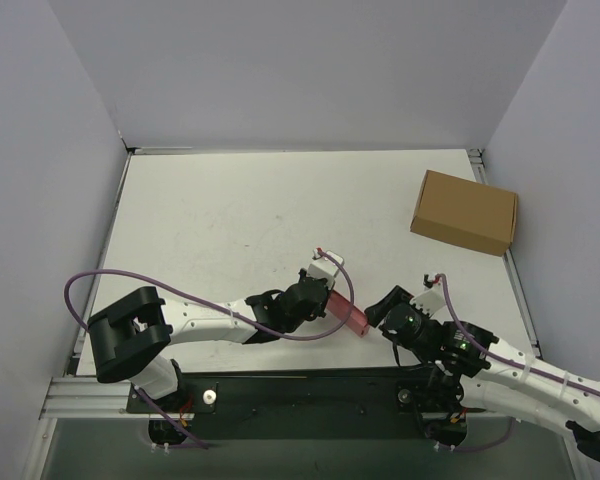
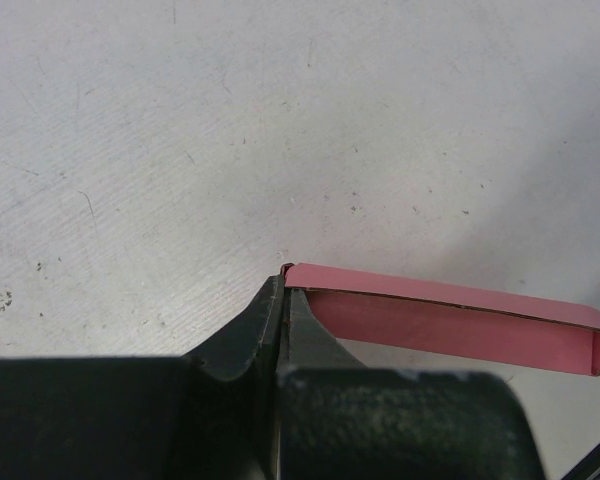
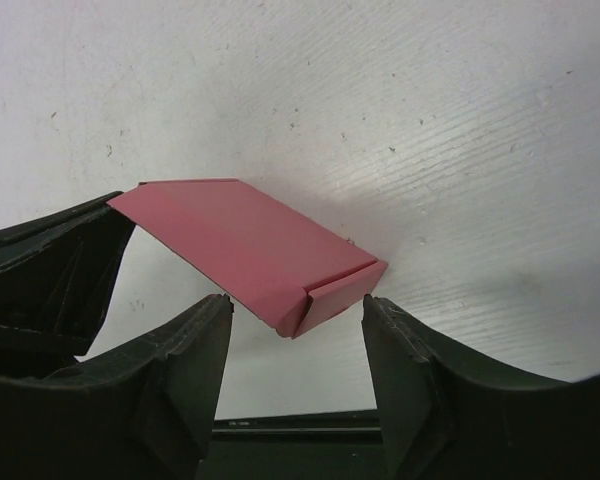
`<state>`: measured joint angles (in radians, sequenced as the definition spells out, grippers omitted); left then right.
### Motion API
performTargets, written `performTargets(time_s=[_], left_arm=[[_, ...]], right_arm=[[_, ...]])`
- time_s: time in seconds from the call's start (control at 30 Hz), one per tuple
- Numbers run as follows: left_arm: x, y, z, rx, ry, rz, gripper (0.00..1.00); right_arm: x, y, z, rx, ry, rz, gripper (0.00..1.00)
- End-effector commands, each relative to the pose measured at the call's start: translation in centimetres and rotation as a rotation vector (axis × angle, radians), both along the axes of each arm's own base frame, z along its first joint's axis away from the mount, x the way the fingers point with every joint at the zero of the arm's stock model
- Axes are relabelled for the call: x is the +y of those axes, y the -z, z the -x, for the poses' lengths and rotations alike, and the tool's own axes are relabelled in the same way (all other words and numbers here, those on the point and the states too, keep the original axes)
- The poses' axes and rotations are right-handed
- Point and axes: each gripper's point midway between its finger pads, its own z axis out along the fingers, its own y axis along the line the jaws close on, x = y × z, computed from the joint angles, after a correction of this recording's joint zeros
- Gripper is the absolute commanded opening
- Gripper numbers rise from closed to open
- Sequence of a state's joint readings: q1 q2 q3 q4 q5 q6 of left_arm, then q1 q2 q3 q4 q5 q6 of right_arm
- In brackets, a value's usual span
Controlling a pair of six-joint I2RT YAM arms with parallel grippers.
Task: Fold the paper box
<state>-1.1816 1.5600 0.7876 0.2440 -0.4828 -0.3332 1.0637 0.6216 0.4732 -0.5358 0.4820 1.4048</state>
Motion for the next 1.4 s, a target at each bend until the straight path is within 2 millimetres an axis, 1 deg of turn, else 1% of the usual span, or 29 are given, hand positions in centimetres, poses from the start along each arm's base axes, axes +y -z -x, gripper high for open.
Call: performTargets(time_s=[0.0,0.17,0.23,0.5,0.63,0.83,1.17,1.23,1.37], left_arm=[[5.6,8.2,3.9,0.179,0.068,-0.342,0.0],[5.6,8.0,3.9,0.174,0.067,-0.341,0.0],[5.7,8.0,3.9,0.174,0.067,-0.342,0.0],[5.6,7.9,3.8,0.171,0.068,-0.338,0.0],[5.5,7.9,3.9,0.17,0.071,-0.339,0.0],[5.3,8.0,3.9,0.172,0.074,-0.338,0.0],[5.2,7.9,4.0,0.169,0.078,-0.341,0.0],[5.1,7.9,4.0,0.168,0.078,-0.34,0.0],[5.1,7.7,4.0,0.161,0.078,-0.339,0.0]], right_arm=[[0.4,-1.2,0.1,-0.007,-0.005,-0.022,0.56],[0.6,-0.7,0.1,0.001,-0.005,-0.024,0.55],[0.5,-0.2,0.2,0.008,0.0,-0.015,0.54],[0.1,0.5,0.2,0.009,0.02,-0.015,0.52],[0.0,1.2,0.3,0.025,0.021,0.003,0.51],[-0.2,1.4,0.3,0.022,0.029,0.002,0.51],[-0.4,2.7,0.7,0.053,0.034,0.005,0.5],[-0.3,2.9,1.0,0.062,0.031,-0.006,0.48],[-0.2,3.5,1.2,0.082,0.033,-0.016,0.47]])
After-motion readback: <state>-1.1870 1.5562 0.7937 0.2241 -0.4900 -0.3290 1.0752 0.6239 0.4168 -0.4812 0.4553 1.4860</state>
